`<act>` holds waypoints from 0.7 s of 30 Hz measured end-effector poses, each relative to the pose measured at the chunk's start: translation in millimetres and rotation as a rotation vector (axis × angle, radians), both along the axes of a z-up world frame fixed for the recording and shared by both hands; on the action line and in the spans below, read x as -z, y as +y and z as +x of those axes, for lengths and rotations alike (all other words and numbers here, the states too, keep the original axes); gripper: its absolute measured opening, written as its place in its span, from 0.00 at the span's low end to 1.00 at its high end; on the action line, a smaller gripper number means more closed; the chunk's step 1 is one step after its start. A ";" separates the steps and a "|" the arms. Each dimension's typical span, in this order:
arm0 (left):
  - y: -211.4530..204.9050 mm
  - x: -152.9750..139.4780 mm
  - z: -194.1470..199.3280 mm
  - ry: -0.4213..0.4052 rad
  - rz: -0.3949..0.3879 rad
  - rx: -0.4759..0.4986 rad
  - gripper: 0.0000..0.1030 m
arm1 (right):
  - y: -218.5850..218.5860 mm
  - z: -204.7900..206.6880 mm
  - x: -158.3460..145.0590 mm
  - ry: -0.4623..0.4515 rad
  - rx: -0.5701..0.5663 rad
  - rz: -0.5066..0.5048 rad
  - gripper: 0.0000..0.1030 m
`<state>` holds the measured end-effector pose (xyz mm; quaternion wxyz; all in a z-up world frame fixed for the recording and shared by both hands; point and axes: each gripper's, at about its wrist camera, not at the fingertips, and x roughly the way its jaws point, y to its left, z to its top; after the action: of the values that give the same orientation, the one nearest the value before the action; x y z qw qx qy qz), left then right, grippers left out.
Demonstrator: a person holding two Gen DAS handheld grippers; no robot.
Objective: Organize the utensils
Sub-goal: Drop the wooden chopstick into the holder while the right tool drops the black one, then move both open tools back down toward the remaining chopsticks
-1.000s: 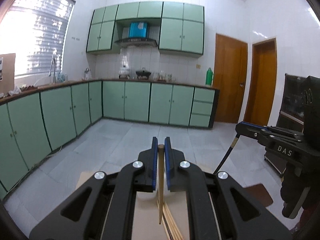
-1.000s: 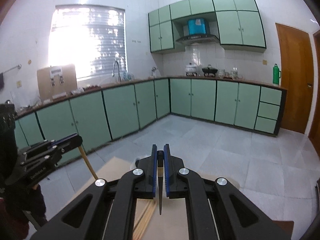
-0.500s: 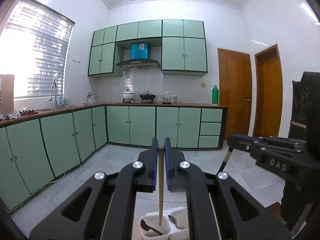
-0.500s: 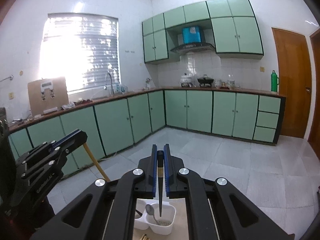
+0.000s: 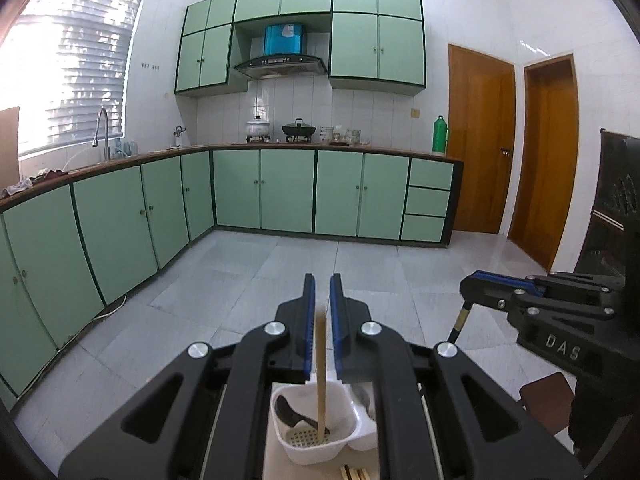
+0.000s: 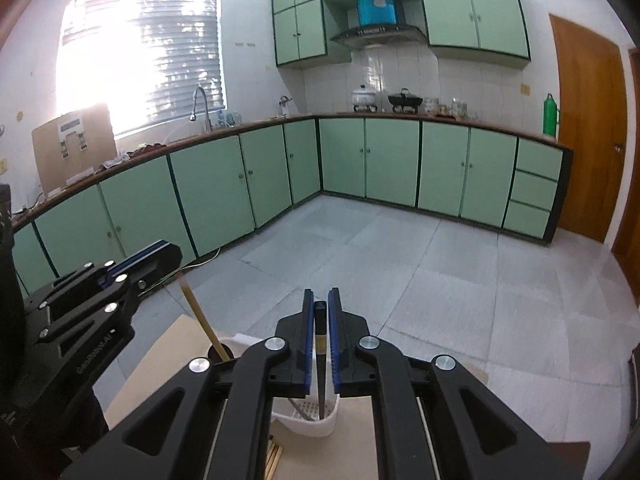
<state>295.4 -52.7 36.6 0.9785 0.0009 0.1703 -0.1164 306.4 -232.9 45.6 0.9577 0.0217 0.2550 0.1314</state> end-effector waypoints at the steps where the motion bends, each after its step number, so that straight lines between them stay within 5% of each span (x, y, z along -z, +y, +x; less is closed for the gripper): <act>1: 2.8 0.9 -2.4 0.003 -0.001 -0.001 0.09 | -2.7 -3.7 -0.2 -0.006 0.008 0.005 0.17; 5: 12.9 -0.7 -17.8 -0.006 -0.013 -0.018 0.34 | -13.2 -20.1 -5.6 -0.038 0.035 0.018 0.37; 12: 27.8 4.0 -65.4 -0.029 -0.018 -0.046 0.57 | -29.0 -67.9 -2.9 -0.093 0.094 0.026 0.74; 21: 42.0 63.2 -128.1 0.057 -0.001 -0.102 0.66 | -39.6 -133.5 47.1 -0.065 0.174 0.074 0.85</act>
<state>167.3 -10.7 -26.6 0.9779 -0.0116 0.1979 -0.0666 172.9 -272.5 -1.5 0.9718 0.0748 0.2161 0.0579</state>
